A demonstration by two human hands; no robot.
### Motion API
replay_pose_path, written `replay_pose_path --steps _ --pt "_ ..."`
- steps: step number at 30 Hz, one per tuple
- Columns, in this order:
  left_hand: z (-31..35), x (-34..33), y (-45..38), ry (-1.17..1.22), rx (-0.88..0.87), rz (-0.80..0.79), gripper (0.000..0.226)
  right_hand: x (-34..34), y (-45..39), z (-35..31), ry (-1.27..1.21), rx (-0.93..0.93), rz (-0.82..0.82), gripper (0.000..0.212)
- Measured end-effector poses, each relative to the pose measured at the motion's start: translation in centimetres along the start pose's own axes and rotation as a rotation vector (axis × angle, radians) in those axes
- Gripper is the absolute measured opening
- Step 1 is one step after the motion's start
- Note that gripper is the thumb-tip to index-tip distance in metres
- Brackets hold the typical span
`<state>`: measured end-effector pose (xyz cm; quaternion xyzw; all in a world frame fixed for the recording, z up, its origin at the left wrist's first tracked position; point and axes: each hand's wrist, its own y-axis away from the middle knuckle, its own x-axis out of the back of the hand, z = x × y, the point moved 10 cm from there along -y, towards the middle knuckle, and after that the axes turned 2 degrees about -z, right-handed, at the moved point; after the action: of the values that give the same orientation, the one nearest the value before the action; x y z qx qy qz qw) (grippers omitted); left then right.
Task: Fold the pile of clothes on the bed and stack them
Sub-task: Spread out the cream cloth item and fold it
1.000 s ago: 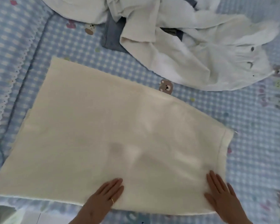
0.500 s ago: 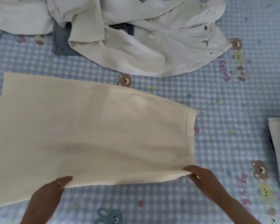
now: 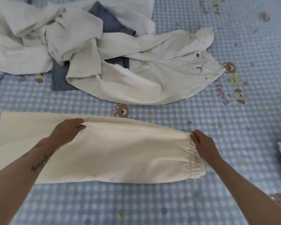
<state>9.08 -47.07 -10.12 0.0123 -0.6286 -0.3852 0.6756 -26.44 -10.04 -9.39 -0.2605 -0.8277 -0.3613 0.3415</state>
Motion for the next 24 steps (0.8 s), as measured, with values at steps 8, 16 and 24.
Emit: replay_pose_path --steps 8,16,24 --pt "-0.9 -2.6 -3.2 -0.087 0.056 0.003 0.038 -1.4 -2.0 0.2 0.155 -0.08 0.072 0.021" --pt "0.9 0.3 -4.6 -0.095 -0.042 0.179 0.021 -0.7 -1.4 -0.6 0.258 -0.13 0.195 0.015" --pt "13.9 -8.4 5.4 -0.188 -0.575 0.208 0.053 -13.9 3.4 -14.7 0.499 0.489 -0.023 0.055"
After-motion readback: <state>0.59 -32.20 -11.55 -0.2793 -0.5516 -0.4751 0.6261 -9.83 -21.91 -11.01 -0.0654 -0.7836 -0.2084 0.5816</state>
